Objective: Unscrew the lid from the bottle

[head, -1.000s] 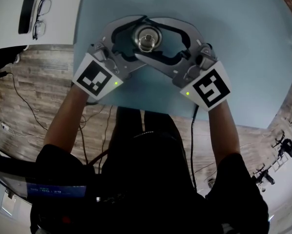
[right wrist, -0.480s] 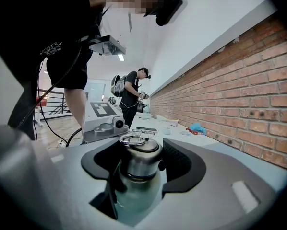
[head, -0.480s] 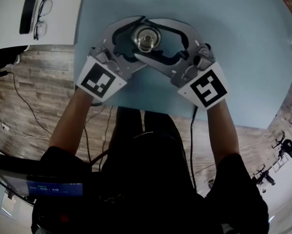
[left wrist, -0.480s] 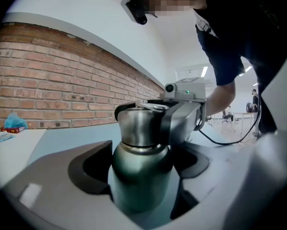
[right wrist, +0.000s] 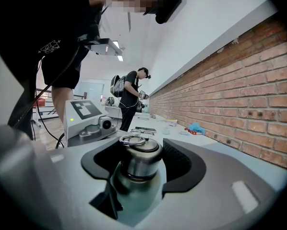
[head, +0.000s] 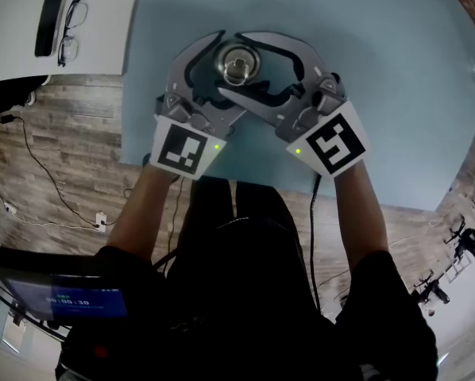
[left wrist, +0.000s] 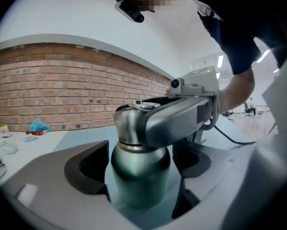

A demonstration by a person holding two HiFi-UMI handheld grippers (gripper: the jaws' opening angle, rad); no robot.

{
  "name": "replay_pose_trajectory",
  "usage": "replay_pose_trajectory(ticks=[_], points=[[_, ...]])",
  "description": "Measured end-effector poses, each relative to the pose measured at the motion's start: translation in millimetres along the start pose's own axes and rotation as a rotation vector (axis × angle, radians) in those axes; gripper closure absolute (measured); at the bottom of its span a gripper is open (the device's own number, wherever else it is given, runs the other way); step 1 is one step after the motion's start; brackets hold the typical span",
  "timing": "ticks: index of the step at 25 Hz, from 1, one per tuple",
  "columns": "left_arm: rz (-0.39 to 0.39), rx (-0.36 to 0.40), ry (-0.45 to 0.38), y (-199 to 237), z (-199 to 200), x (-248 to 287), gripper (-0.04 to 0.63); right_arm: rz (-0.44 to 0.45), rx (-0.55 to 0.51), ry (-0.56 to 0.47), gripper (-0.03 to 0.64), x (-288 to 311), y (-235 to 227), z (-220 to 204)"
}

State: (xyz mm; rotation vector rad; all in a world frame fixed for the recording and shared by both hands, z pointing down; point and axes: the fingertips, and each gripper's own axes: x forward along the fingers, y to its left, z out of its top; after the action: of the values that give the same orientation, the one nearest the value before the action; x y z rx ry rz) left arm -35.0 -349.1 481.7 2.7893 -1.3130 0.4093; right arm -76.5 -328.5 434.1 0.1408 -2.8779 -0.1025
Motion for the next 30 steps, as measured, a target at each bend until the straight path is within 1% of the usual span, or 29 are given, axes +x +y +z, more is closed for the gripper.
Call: replay_pose_trajectory(ticks=[3,6,10,13,16,19,25,30], points=[[0.123,-0.052,-0.003,2.8,0.8,-1.5,0.195,-0.002,-0.005,0.000,0.348,-0.5,-0.1,0.4],[0.224,-0.096,-0.009,4.2,3.7,-0.6,0.195,-0.007,-0.001,-0.002,0.348,-0.9,-0.8,0.7],[0.331,-0.105,-0.011,9.0,8.2,-0.2,0.198,-0.011,-0.003,-0.003,0.348,-1.9,-1.0,1.5],[0.387,-0.109,-0.008,12.7,9.2,1.2,0.204,-0.012,-0.004,-0.004,0.348,-1.7,-1.3,1.6],[0.402,-0.098,-0.005,14.4,9.4,2.9,0.229,-0.013,-0.003,-0.001,0.348,-1.1,-1.6,1.2],[0.389,-0.098,-0.016,14.5,10.1,2.3,0.238,-0.012,-0.002,-0.007,0.348,-0.9,-1.4,2.1],[0.328,-0.089,-0.034,13.2,10.3,2.2,0.236,-0.002,0.001,-0.010,0.348,-0.3,-1.3,2.2],[0.260,-0.061,-0.046,11.6,10.4,1.1,0.233,0.005,0.005,-0.007,0.348,0.4,-0.6,1.7]])
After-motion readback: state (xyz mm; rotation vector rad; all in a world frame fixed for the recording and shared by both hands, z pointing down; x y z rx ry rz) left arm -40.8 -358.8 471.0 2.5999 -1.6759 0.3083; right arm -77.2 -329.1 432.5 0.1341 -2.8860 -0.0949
